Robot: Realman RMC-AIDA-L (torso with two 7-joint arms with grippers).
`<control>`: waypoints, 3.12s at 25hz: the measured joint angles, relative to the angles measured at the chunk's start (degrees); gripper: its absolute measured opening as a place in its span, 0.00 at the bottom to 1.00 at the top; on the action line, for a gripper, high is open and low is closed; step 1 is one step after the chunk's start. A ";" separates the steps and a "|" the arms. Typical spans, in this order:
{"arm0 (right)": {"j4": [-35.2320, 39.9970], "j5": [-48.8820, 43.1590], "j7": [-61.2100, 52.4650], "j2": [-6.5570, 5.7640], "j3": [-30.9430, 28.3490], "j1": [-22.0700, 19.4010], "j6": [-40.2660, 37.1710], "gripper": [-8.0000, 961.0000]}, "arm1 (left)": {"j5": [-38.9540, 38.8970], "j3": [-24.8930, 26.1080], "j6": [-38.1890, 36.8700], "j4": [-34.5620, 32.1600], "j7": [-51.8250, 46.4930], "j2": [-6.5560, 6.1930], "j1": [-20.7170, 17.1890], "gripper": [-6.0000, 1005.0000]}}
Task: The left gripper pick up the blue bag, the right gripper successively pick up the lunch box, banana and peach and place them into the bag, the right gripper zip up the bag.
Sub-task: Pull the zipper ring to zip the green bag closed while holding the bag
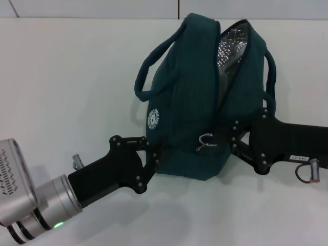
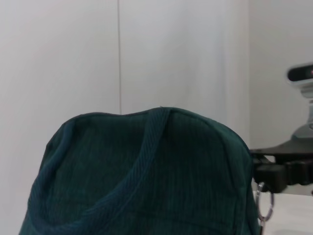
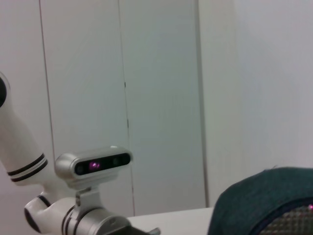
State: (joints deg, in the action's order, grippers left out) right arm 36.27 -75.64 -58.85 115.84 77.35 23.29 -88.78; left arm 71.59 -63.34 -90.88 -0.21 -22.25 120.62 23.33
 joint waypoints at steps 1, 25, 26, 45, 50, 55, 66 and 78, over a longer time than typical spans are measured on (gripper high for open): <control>0.00 0.31 0.11 0.00 0.00 0.00 0.13 0.02 | 0.07 -0.23 0.00 -0.05 0.01 -0.03 0.07 0.10; -0.79 13.72 9.23 0.02 0.00 -0.98 0.46 0.01 | 0.23 -0.38 0.23 -0.08 0.01 -0.12 0.54 0.07; -0.95 14.60 9.78 0.04 0.00 -0.97 0.46 0.01 | 0.23 -0.38 0.50 -0.11 0.01 -0.12 0.61 0.07; -8.96 33.43 22.90 0.21 5.57 -0.63 -0.49 0.01 | 0.05 -2.65 -2.62 -0.04 0.01 0.14 1.98 0.07; -8.61 32.94 15.65 -1.02 5.72 -0.98 -0.73 0.03 | -0.21 -2.42 -2.70 0.09 0.01 0.14 2.06 0.10; -8.34 32.17 8.00 -4.15 5.53 -1.07 -0.19 0.04 | -0.33 -2.19 -1.85 -0.15 0.01 0.10 2.10 0.18; -8.36 25.47 1.45 -7.76 5.44 -1.74 -2.26 0.13 | -0.54 -2.05 -1.56 -0.24 0.01 -0.04 2.35 0.17; -8.65 18.07 2.72 -6.79 4.23 -5.08 -5.25 0.22 | -0.67 -2.16 -0.61 -0.24 0.01 -0.01 3.04 0.17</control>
State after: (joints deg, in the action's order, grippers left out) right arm 27.62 -57.56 -56.13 109.06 81.58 18.22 -94.03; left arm 70.91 -65.50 -91.49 -0.44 -22.23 120.61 26.36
